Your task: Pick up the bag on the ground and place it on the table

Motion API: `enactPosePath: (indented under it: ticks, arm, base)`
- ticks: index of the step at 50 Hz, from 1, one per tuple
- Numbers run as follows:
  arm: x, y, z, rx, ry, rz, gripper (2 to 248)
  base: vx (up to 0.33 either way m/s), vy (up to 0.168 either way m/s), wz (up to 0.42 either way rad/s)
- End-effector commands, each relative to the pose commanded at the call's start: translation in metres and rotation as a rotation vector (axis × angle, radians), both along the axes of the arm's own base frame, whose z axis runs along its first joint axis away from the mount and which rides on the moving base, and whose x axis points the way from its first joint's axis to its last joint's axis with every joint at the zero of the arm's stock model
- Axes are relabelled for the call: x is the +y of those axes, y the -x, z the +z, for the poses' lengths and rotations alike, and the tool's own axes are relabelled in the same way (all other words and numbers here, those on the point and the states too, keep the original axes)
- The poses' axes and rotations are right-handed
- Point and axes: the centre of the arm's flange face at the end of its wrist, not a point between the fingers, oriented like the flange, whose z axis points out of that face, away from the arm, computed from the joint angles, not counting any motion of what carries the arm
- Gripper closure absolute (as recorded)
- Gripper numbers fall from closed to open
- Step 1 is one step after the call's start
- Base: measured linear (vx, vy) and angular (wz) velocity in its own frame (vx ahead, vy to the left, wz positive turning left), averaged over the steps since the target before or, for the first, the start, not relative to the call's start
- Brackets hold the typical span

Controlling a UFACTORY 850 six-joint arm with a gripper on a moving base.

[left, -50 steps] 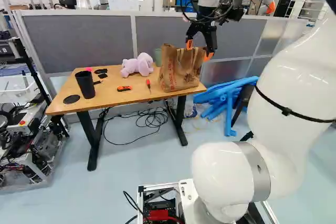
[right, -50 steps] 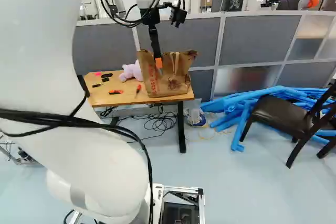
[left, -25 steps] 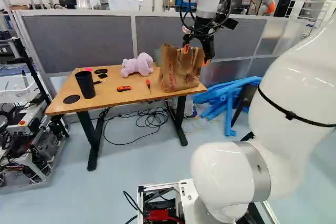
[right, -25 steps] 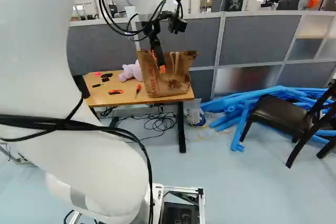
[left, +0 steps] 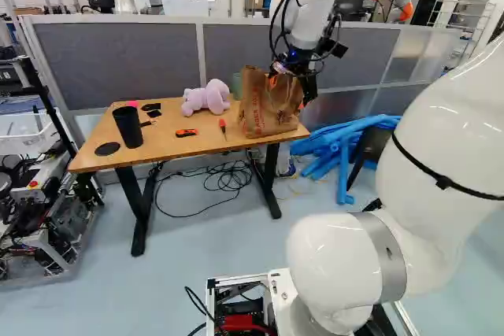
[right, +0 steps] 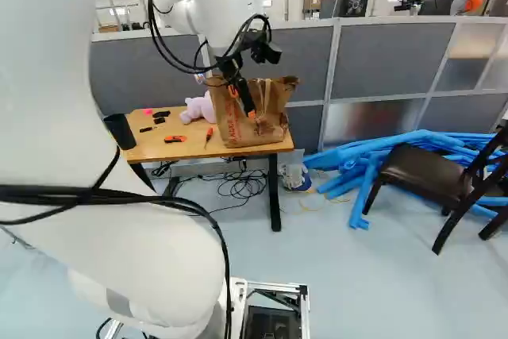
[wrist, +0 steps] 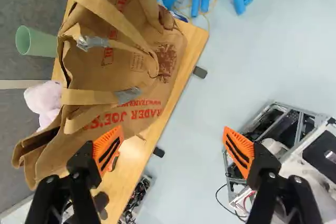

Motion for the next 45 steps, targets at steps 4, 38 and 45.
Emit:
enactPosePath:
  ticks: [4, 38, 45]
  arm:
    - [0.001, 0.002, -0.010, -0.028, 0.015, 0.030, 3]
    - [0.011, 0.037, -0.092, -0.273, 0.177, 0.282, 3]
    - [0.013, 0.047, -0.108, -0.323, 0.218, 0.330, 3]
  base:
    - [0.000, 0.000, 0.000]
    - [0.000, 0.000, 0.000]
    - [0.000, 0.000, 0.000]
